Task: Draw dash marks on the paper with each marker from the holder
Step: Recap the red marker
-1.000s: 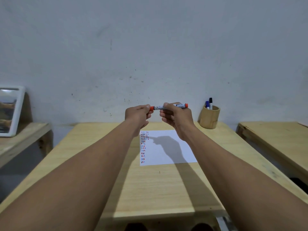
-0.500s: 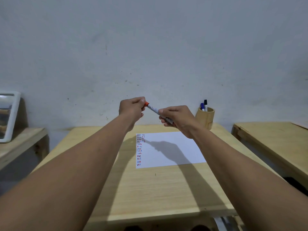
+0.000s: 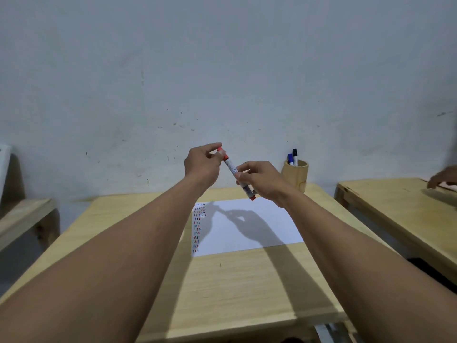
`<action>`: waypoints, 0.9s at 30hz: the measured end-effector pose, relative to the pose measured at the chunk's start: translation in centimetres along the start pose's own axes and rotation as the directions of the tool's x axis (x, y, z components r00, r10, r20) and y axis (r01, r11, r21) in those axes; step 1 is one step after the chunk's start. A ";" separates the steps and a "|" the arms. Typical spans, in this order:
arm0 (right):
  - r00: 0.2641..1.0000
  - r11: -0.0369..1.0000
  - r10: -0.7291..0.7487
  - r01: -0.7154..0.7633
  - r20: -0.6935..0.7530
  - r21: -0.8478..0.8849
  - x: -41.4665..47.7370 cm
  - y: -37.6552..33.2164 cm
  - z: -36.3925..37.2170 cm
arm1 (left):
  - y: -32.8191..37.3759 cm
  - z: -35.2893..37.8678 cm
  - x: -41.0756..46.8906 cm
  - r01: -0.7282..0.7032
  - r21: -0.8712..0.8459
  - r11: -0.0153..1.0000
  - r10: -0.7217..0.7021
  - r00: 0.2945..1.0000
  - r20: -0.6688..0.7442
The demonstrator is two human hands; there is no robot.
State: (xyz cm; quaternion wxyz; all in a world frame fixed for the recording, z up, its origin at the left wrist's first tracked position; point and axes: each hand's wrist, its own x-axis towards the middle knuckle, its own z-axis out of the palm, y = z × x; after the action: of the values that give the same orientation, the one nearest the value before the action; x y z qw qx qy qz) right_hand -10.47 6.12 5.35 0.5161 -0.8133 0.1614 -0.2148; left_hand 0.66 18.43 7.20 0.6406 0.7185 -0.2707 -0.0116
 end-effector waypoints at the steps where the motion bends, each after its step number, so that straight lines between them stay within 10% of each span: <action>1: 1.000 1.000 0.002 -0.002 -0.010 -0.007 0.0 0.0 -0.3 | 0.2 0.4 0.1 0.003 -0.009 1.000 -0.003 1.000 0.013; 27: 0.818 0.972 -0.094 -0.047 -0.567 -0.230 9.6 5.2 -16.5 | -5.4 21.5 4.9 -0.112 0.357 0.927 -0.026 0.933 0.360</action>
State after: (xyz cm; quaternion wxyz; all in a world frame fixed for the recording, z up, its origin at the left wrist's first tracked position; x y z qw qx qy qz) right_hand -10.97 -13.36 8.57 0.3415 -0.7676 0.3232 -0.4355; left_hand -0.97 -3.01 -0.07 0.4328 0.8061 -0.3962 -0.0764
